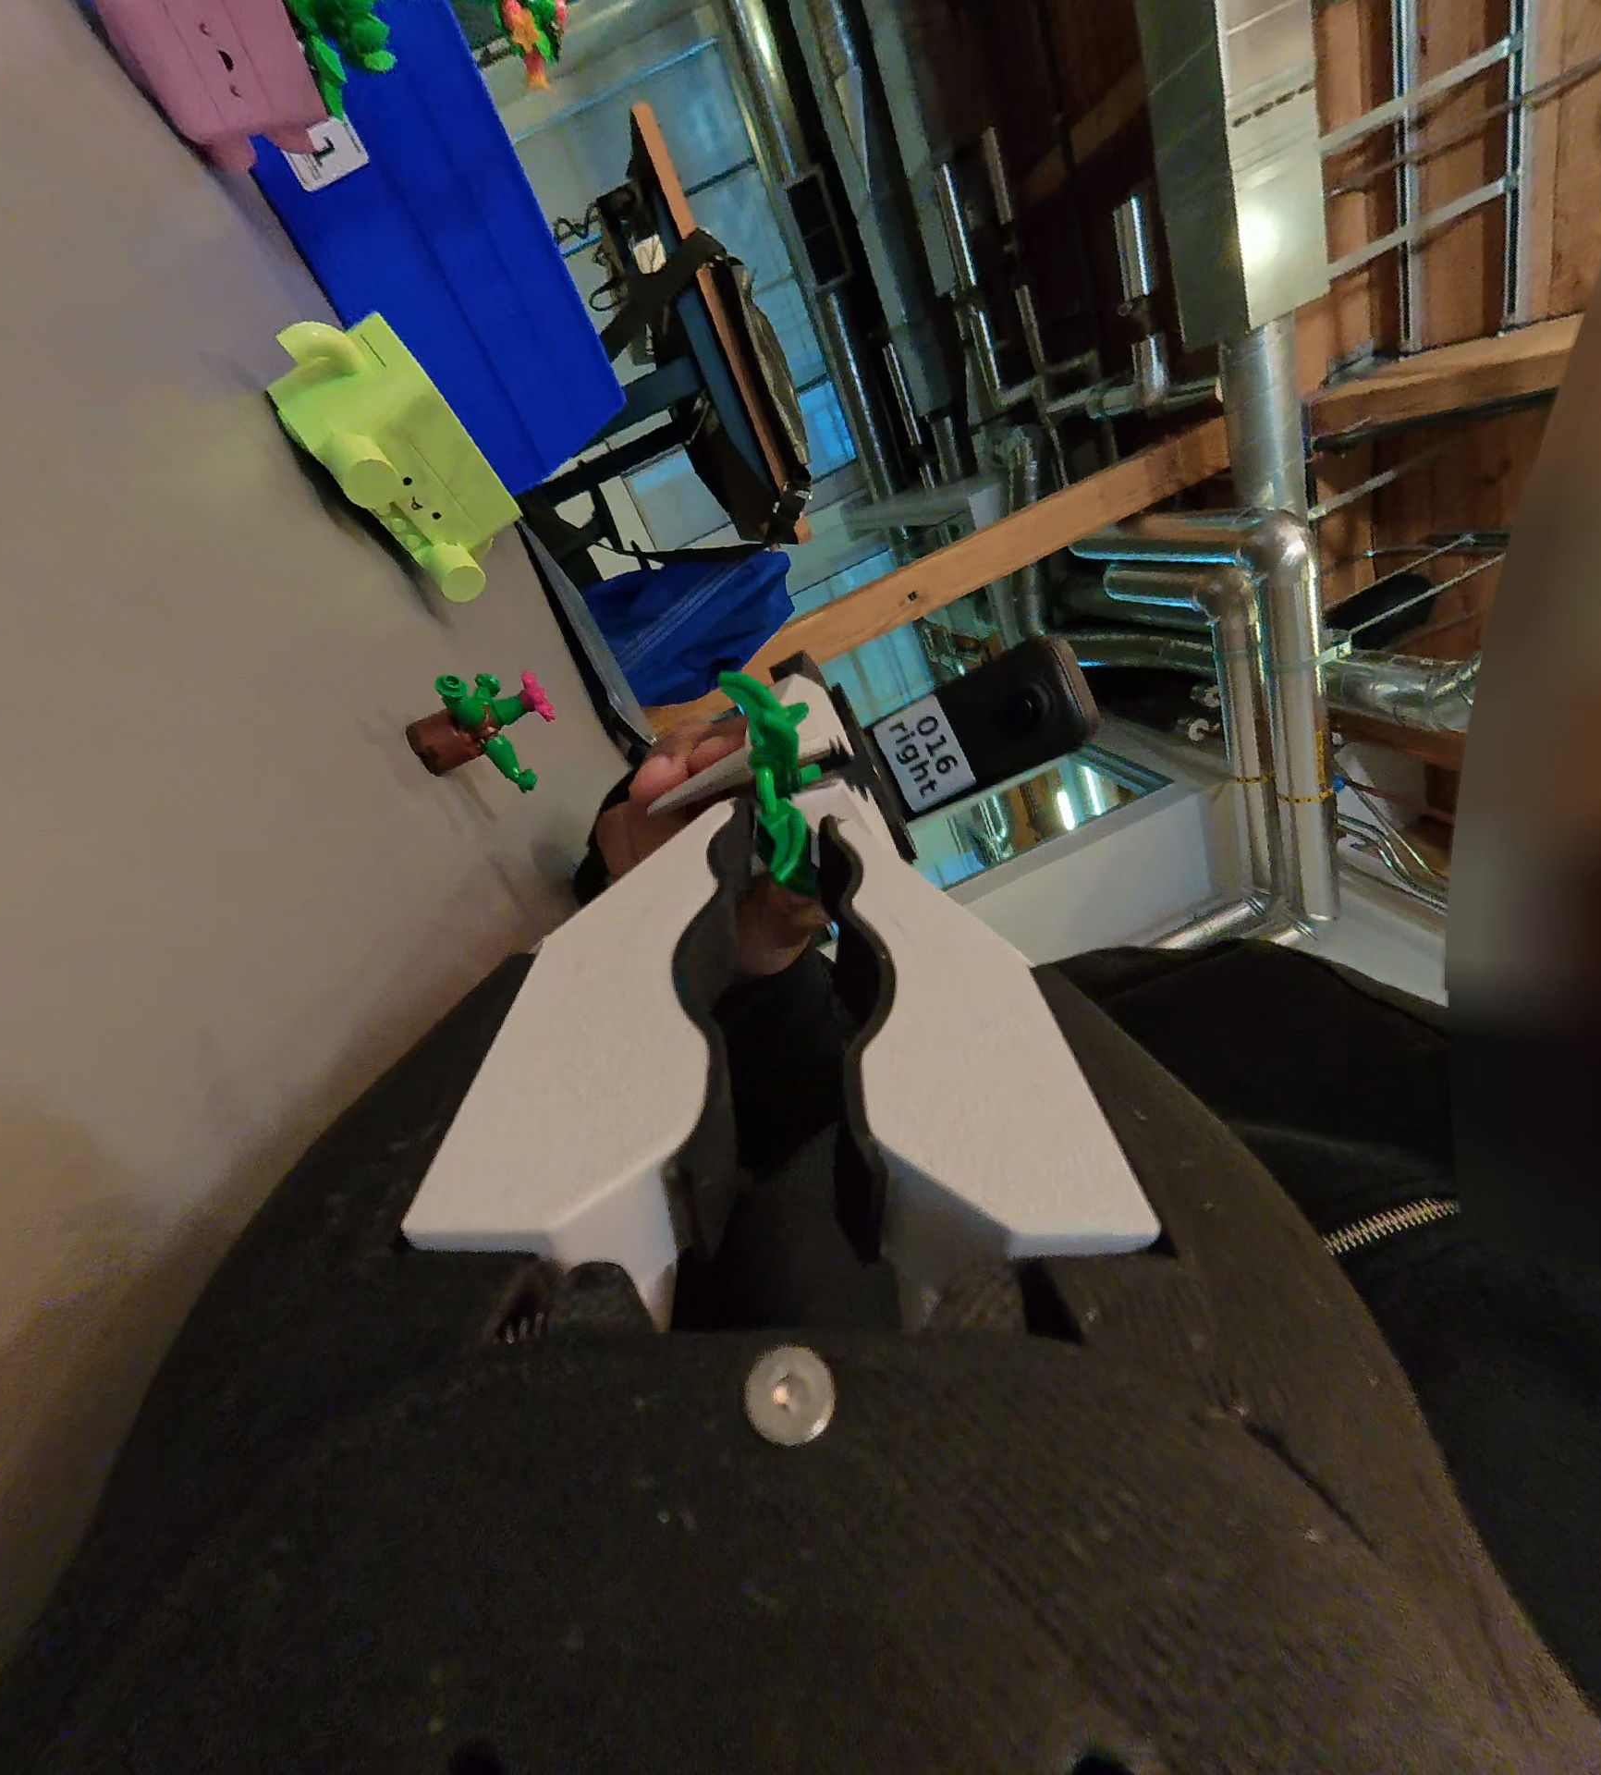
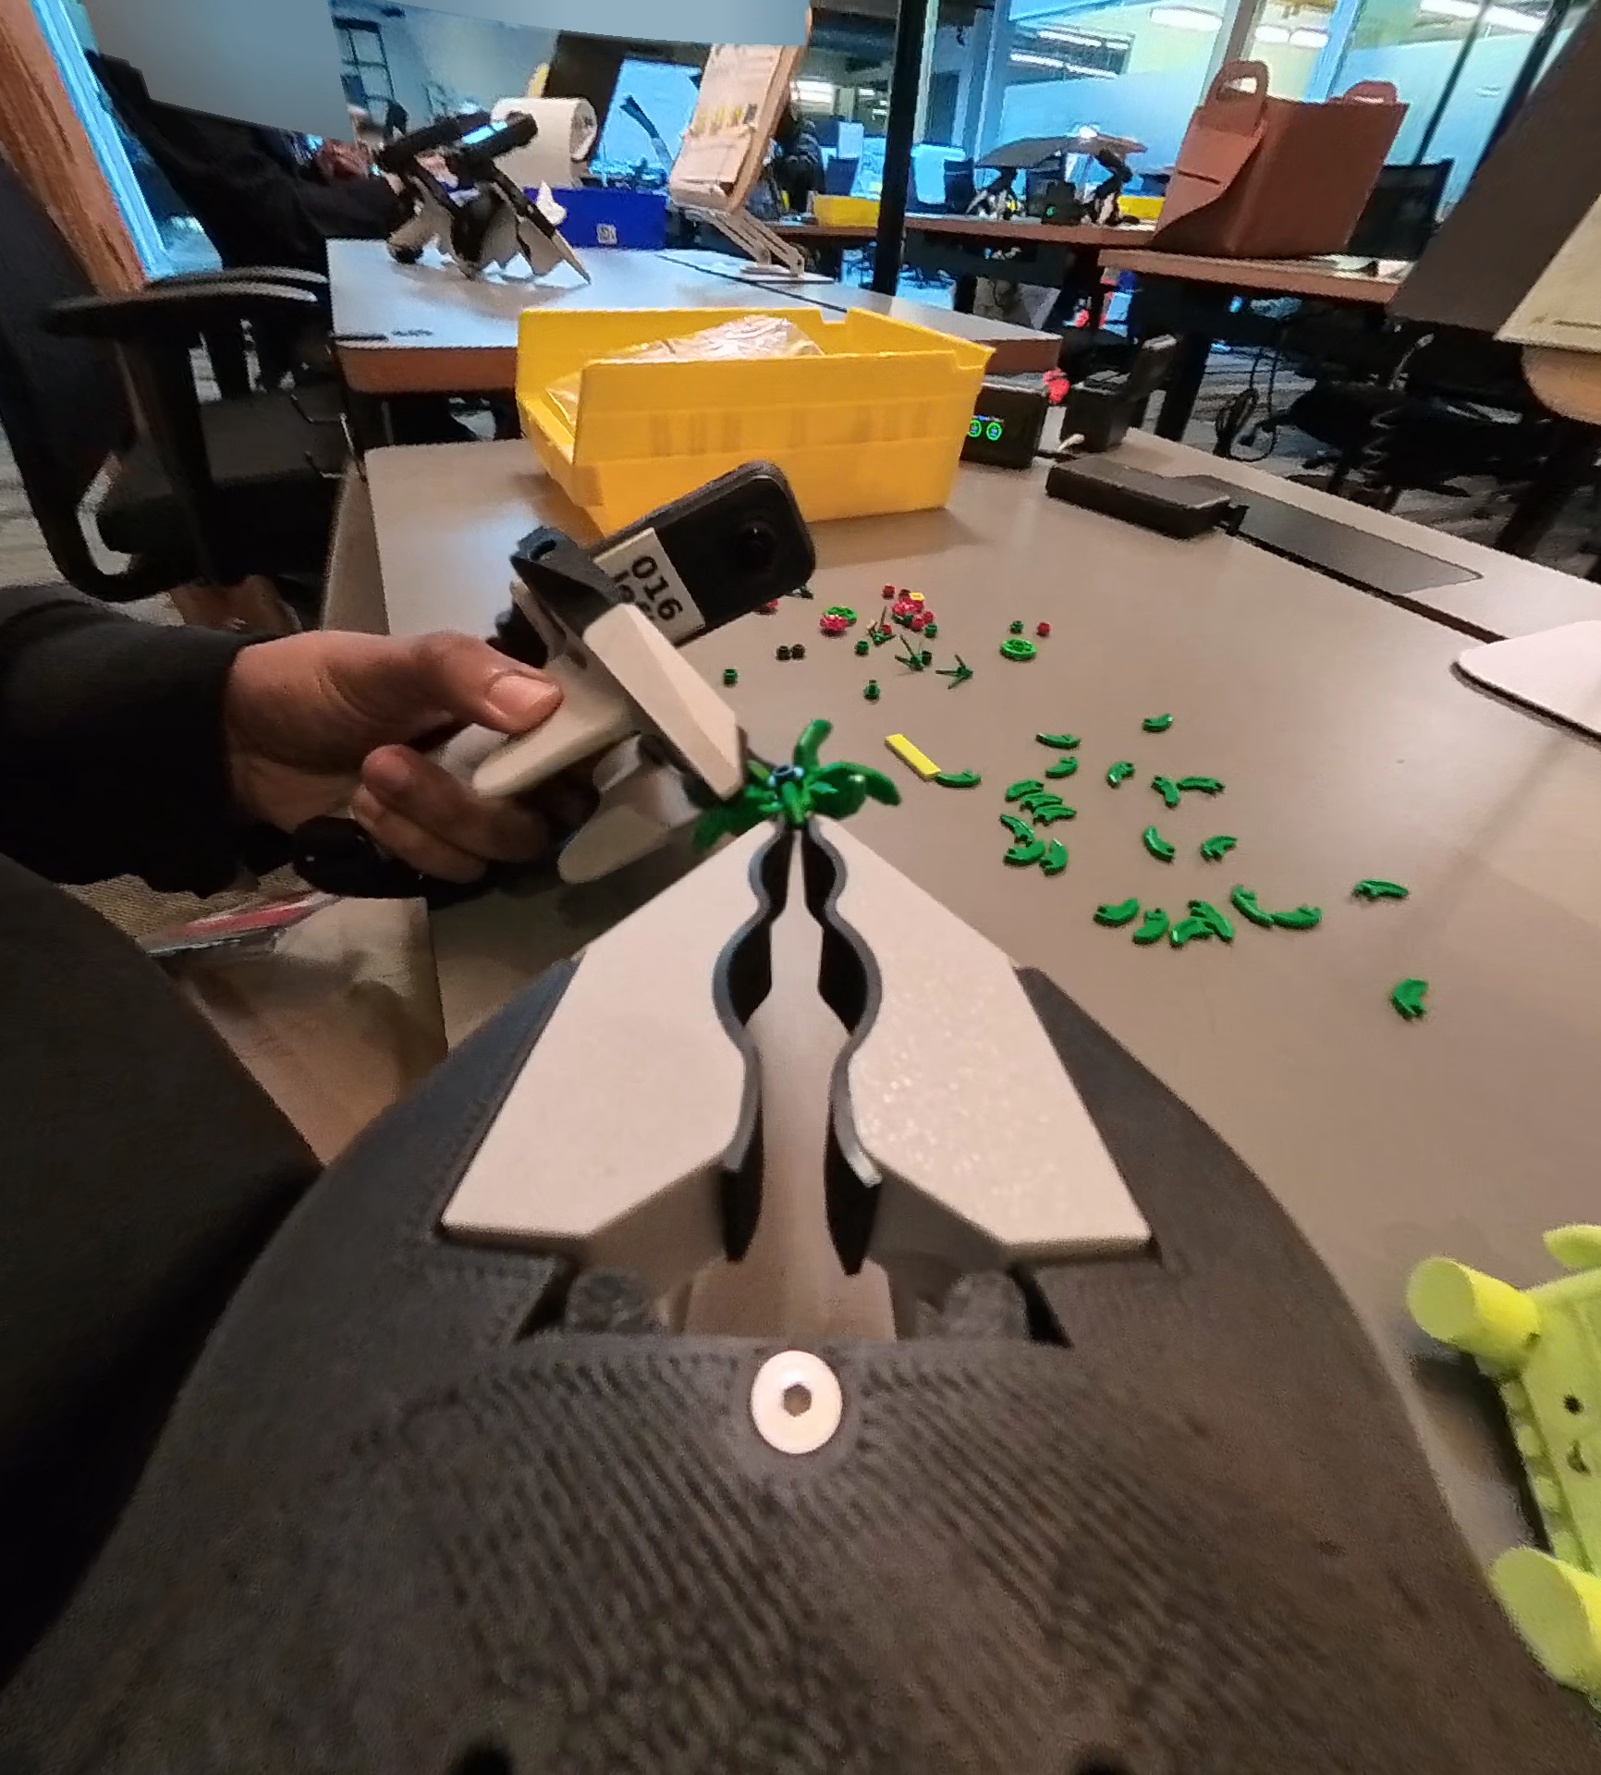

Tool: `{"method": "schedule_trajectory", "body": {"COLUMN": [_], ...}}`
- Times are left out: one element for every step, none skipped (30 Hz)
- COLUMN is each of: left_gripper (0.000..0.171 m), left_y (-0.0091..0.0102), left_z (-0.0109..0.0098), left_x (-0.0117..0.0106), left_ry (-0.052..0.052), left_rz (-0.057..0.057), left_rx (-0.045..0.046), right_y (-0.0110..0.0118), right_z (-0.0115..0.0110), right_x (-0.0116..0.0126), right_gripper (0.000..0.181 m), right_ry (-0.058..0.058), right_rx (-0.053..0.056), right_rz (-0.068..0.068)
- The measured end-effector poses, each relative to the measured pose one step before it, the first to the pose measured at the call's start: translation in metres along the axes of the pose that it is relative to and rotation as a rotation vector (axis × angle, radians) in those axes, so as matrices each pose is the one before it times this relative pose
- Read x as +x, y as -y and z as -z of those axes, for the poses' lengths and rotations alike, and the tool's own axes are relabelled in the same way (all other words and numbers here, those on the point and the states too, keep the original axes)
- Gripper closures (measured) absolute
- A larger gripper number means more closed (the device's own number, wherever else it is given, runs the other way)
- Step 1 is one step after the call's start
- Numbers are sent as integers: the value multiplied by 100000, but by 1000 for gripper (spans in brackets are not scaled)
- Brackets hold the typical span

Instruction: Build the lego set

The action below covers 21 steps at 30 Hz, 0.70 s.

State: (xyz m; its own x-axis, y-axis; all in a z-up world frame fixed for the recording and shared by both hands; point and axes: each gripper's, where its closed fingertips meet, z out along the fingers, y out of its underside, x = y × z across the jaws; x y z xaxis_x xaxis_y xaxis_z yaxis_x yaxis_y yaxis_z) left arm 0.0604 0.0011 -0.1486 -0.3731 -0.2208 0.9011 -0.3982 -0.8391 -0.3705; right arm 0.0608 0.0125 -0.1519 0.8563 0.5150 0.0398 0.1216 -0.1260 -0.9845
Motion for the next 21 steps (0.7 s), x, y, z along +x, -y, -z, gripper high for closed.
{"method": "schedule_trajectory", "body": {"left_gripper": [156, 155, 155, 156, 156, 154, 148, 144, 137, 132, 128, 123, 120, 118, 115, 113, 112, 112, 112, 114, 116], "left_y": [-189, -142, -73, -36, 22, 56, 26, 36, 80, 102, 98, 187, 199, 83, -178, -481, -684, -713, -763, -818, -800], "left_z": [-51, -50, -19, -1, 35, 60, 58, 76, 105, 176, 236, 304, 341, 273, 165, -1, -146, -341, -484, -584, -628], "left_x": [194, 106, 74, 95, 69, 12, 12, 26, 91, 233, 194, 142, 248, 201, 180, 113, 37, 34, 64, -12, -127], "left_ry": [-1268, -703, -490, -629, -356, -7, -134, -285, -759, -1678, -1270, -590, -903, -533, -748, -1006, -1370, -1983, -2328, -1769, -814], "left_rz": [-25, 132, -7, -82, -42, 199, 366, 531, 513, 482, 698, 338, -1, 732, 1329, 2202, 3096, 3271, 2875, 2244, 1727], "left_rx": [-1208, -917, -403, -168, 279, 486, 232, 118, 246, 132, -139, -7, -176, -1247, -2717, -4080, -4680, -4010, -3965, -4150, -4258], "right_y": [133, 120, 86, 38, 26, 63, 126, 176, 195, 195, 144, 56, -74, -108, -60, -21, -21, -80, -141, -142, -118], "right_z": [24, 26, 32, 7, 21, 27, 63, 99, 117, 138, 161, 170, 155, 162, 140, 115, 75, 16, -3, -23, -43], "right_x": [27, 27, 2, 6, -35, -42, -15, -27, -45, -69, -102, -127, -208, -401, -625, -785, -825, -711, -564, -470, -435], "right_gripper": [181, 181, 181, 181, 181, 181, 181, 181, 181, 181, 181, 181, 181, 181, 181, 181, 181, 181, 181, 181, 181], "right_ry": [1095, 1158, 1330, 1294, 1370, 1055, 686, 793, 982, 1298, 1655, 2078, 2786, 4068, 5389, 6193, 6416, 5624, 4693, 3927, 3582], "right_rx": [984, 932, 648, 288, 188, 480, 928, 1332, 1463, 1440, 1126, 238, -953, -1775, -1859, -1965, -2255, -2887, -3383, -3429, -3111], "right_rz": [-990, -1047, -1186, -1338, -1058, -507, -196, -190, -328, -352, -67, 404, 760, 1090, 1258, 1240, 1141, 1097, 1158, 1161, 1101]}}
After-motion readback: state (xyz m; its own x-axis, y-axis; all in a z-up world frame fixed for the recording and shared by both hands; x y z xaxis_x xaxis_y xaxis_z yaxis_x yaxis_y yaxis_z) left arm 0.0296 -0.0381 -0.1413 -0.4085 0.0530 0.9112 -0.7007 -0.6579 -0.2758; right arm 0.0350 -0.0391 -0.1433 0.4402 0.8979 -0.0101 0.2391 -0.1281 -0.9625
